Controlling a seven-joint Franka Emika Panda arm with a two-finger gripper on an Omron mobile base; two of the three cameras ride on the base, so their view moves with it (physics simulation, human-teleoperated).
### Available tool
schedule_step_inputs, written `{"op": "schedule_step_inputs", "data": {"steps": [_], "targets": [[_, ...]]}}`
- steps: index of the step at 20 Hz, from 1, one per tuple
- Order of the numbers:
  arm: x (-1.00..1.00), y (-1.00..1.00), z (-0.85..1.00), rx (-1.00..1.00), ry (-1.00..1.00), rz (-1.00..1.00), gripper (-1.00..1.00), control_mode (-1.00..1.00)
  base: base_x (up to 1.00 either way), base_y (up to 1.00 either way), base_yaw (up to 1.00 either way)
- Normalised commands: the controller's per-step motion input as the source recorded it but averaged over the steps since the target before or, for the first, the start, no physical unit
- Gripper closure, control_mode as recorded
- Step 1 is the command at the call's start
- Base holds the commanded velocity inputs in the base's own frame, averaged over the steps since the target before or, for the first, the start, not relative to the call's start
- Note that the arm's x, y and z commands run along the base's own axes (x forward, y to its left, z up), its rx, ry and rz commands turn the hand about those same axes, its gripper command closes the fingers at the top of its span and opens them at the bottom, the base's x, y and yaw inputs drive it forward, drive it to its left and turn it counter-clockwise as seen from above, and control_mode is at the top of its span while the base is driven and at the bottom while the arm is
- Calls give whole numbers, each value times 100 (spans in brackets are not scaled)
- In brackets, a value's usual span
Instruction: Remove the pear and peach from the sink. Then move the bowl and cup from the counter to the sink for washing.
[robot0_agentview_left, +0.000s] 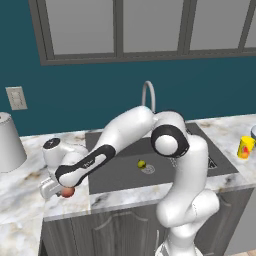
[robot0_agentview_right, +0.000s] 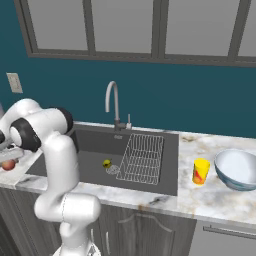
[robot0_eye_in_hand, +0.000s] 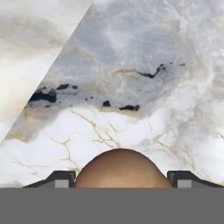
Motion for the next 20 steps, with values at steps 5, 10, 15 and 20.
{"op": "schedule_step_inputs", "data": {"steps": [5, 10, 15, 20], "targets": [[0, 10, -13, -8, 0, 0, 100, -100, 0, 0, 0], [3, 7, -11, -7, 0, 0, 100, -100, 0, 0, 0], [3, 2, -9, -4, 0, 0, 100, -100, 0, 0, 0], [0, 0, -9, -2, 0, 0, -100, -100, 0, 0, 0]]}}
